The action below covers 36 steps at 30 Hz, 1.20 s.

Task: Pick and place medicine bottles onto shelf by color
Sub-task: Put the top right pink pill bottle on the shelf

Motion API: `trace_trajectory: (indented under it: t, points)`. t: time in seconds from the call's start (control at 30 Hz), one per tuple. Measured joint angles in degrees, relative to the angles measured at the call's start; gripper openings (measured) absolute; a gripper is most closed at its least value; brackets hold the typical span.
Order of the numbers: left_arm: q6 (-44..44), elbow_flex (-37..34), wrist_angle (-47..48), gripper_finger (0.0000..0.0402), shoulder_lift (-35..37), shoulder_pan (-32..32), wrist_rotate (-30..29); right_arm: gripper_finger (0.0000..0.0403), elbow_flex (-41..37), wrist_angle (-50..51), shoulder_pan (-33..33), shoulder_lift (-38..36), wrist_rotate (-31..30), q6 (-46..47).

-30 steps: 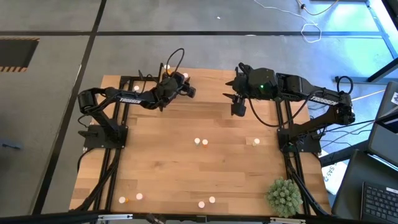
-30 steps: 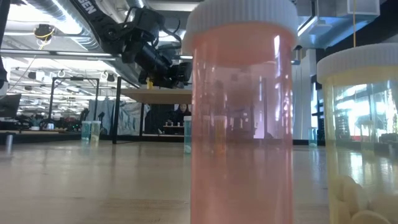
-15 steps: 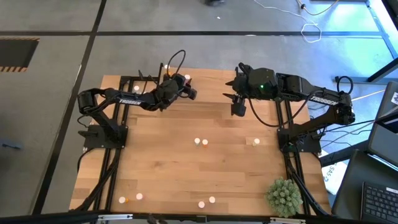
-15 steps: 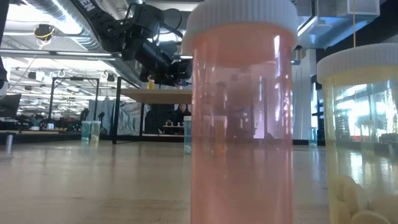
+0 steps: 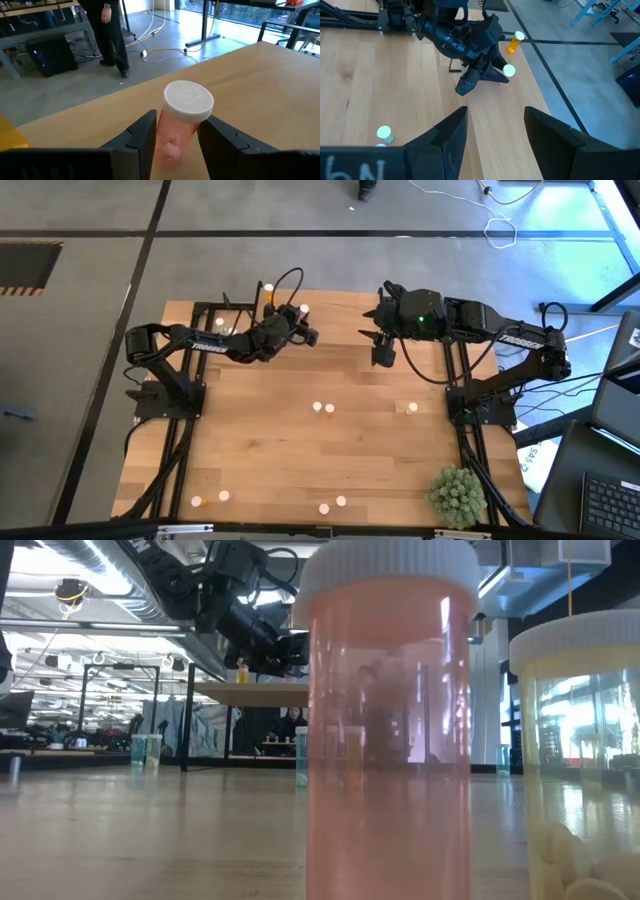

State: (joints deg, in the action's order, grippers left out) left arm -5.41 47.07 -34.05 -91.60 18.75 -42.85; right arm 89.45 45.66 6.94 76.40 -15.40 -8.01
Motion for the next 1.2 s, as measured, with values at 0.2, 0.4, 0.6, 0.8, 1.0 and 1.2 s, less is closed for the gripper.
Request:
trace_trajectory:
  t: [0.2,0.4,0.6,0.8,1.0,1.2]
  points:
    - [2.89,0.07,2.61,0.0133,3.05,-1.3,-1.51,0.0198,0.0,0.01,0.02,0.0,0.0,0.0]
    - [4.0,0.07,5.51,0.0133,5.89,-2.95,-4.72,0.0198,0.0,0.0,0.02,0.0,0.0,0.0]
    - [5.99,0.07,5.49,0.0133,6.32,-3.27,-5.72,0.0198,0.0,0.0,0.0,-0.01,0.01,0.01]
    - [3.14,0.07,8.43,0.0133,6.3,-2.68,-5.63,0.0198,0.0,0.01,0.0,0.0,0.02,0.02]
    - [-1.97,0.0,11.33,0.0133,4.93,-0.68,-3.86,0.0198,0.0,0.01,0.0,-0.02,0.0,0.02]
    - [-2.01,0.0,11.28,0.0133,4.47,0.16,-2.65,0.0198,0.0,0.01,0.0,-0.01,0.0,0.0]
